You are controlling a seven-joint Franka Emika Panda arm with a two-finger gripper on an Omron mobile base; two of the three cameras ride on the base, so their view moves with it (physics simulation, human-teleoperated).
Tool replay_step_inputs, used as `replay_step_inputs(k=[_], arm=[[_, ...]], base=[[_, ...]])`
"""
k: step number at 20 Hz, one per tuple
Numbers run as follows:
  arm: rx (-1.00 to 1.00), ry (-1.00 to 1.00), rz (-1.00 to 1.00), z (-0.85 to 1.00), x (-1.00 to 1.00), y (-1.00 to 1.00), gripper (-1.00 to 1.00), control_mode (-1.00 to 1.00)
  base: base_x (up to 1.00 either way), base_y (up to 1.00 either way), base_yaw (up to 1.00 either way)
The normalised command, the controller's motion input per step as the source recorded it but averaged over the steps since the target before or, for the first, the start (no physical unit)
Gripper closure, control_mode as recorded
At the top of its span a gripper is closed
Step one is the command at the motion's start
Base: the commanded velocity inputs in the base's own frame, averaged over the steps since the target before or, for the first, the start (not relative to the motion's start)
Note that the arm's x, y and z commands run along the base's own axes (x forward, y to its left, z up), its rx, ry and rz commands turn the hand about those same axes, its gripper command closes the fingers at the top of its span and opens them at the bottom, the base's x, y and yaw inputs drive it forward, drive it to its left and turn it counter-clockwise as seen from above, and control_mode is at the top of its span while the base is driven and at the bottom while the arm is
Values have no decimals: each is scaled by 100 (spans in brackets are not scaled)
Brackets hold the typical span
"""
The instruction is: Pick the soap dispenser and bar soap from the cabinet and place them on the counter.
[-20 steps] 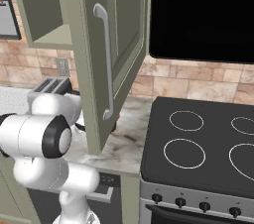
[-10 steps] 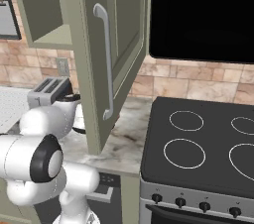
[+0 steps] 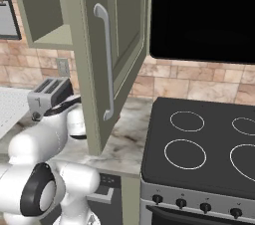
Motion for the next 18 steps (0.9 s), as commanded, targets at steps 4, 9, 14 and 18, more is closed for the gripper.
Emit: replay_step_inputs(k=[4, 9, 14, 18], arm=[[1, 8, -2, 16, -24, 0, -100, -100], [0, 6, -4, 27, -21, 0, -100, -100], [0, 6, -6, 20, -17, 2, -100, -100], [-3, 4, -8, 8, -18, 6, -100, -100]], base=[[0, 0, 0], [0, 0, 0], [0, 0, 0], [0, 0, 0]])
